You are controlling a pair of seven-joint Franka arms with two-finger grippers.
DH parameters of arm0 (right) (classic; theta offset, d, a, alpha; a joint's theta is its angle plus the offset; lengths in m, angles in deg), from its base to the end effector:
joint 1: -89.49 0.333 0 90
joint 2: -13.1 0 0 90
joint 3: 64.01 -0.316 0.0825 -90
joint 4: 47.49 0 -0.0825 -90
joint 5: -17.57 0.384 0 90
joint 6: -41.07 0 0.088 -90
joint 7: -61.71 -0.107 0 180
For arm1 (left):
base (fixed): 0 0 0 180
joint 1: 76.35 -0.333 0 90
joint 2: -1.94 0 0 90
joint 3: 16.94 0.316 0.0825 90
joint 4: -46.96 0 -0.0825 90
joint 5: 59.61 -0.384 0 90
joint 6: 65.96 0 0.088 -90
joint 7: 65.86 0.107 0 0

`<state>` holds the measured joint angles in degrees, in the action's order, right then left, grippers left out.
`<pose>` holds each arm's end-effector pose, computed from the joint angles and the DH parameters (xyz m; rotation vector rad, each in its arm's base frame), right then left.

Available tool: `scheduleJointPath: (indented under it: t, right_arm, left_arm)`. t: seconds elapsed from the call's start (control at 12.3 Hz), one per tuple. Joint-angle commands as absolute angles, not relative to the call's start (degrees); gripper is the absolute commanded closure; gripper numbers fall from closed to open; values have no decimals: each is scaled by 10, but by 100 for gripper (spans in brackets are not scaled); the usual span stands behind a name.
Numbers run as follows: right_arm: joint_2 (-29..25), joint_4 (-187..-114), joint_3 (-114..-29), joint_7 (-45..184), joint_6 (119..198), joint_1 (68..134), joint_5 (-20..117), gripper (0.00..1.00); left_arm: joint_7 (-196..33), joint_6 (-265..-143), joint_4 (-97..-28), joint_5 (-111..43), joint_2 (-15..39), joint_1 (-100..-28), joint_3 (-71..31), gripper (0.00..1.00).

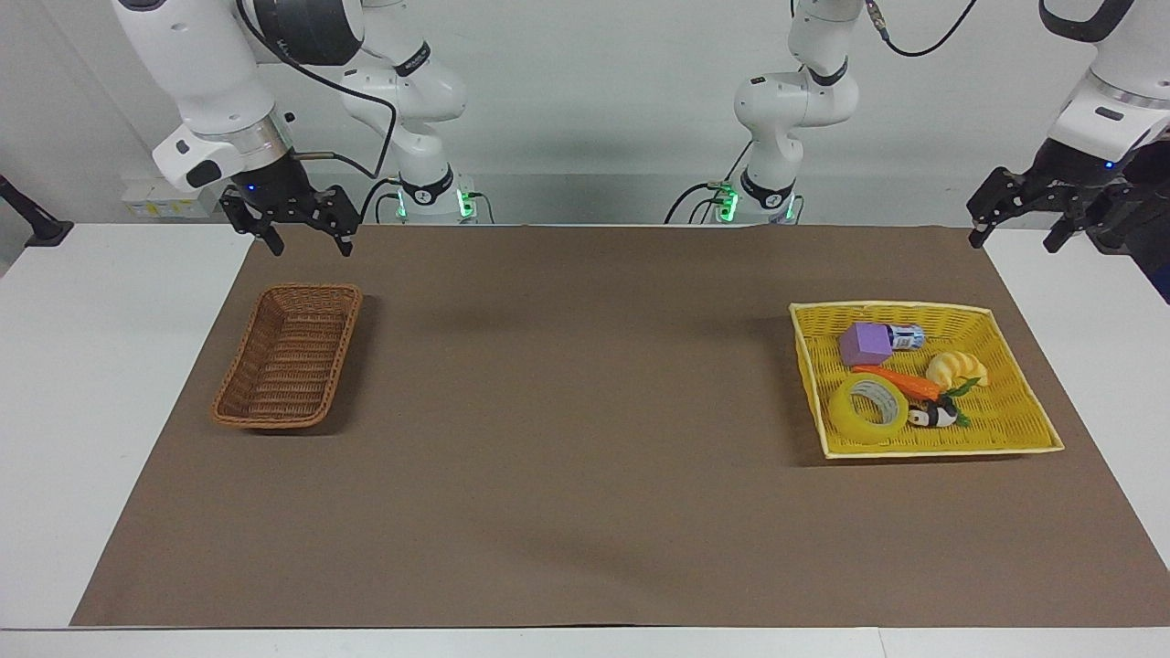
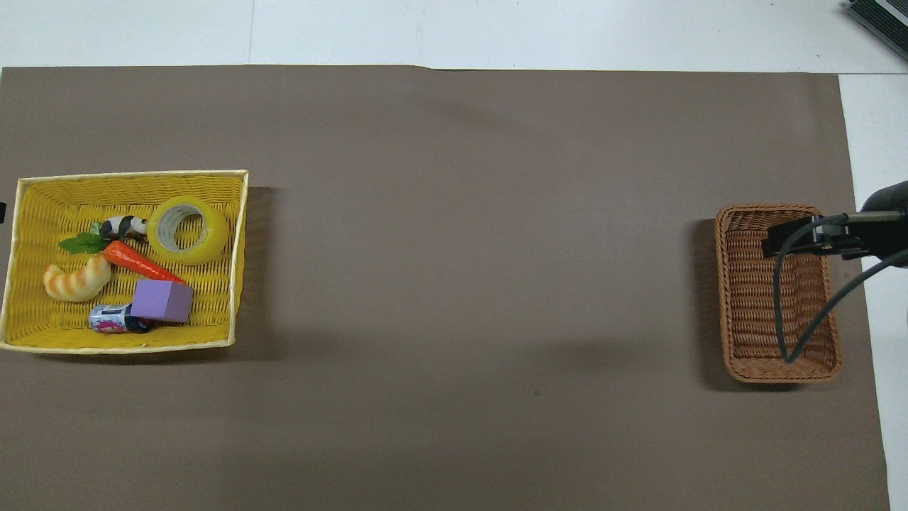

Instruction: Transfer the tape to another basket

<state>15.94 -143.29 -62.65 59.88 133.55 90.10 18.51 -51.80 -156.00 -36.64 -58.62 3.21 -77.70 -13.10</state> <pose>0.5416 -0.0057 0.6075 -3.1233 0.0715 0.0134 0.5597 0.0485 0.6650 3.1283 -0.2440 0.1439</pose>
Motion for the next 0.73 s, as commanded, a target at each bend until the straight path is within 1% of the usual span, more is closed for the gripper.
scheduleJointPath:
  t: [0.0, 0.65]
  right_arm:
    - [163, -1433, -630, 607, 1331, 898, 184, 0]
    - [163, -1433, -630, 608, 1331, 898, 184, 0]
  left_arm:
    - [-509, -1560, -379, -595, 23, -785, -138, 0]
    - [-516, -1554, -378, -594, 20, -778, -138, 0]
